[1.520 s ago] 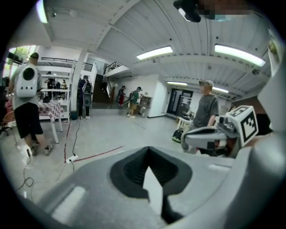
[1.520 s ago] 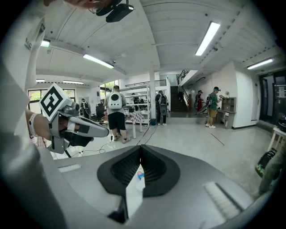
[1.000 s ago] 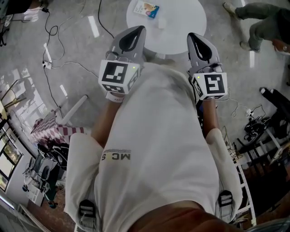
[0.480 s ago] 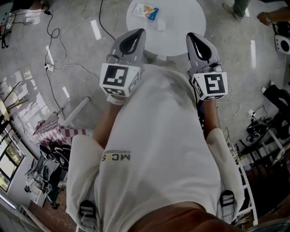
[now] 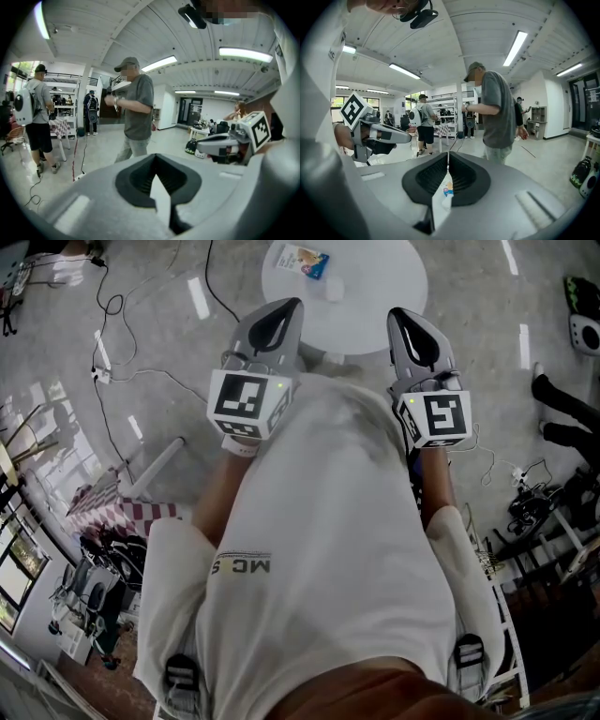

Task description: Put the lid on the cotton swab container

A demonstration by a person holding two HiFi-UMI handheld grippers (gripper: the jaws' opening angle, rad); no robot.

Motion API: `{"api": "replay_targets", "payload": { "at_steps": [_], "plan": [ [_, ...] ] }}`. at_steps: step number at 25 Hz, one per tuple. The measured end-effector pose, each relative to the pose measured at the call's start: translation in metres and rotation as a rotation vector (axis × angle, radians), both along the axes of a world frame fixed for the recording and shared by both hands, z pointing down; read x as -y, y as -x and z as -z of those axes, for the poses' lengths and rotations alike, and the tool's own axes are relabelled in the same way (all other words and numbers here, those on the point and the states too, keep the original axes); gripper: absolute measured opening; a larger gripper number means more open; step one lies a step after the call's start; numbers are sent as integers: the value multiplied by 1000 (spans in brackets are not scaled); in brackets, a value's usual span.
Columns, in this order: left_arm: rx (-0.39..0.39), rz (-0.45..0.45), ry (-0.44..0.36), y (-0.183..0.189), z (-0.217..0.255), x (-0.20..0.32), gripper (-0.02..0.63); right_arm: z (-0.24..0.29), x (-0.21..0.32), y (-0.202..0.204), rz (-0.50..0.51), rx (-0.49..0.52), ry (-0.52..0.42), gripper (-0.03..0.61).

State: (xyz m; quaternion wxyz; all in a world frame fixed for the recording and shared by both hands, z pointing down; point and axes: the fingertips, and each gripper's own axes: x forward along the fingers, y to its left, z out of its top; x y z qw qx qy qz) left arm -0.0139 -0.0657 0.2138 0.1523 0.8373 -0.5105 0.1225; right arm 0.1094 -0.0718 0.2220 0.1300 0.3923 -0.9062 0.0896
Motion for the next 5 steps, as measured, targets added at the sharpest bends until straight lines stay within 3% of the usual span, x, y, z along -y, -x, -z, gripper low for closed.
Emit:
{"api": "replay_targets", "payload": {
  "at_steps": [5],
  "plan": [
    [0, 3, 4, -4, -1, 0, 0, -2, 0, -5, -6, 2, 5, 0]
  ]
}}
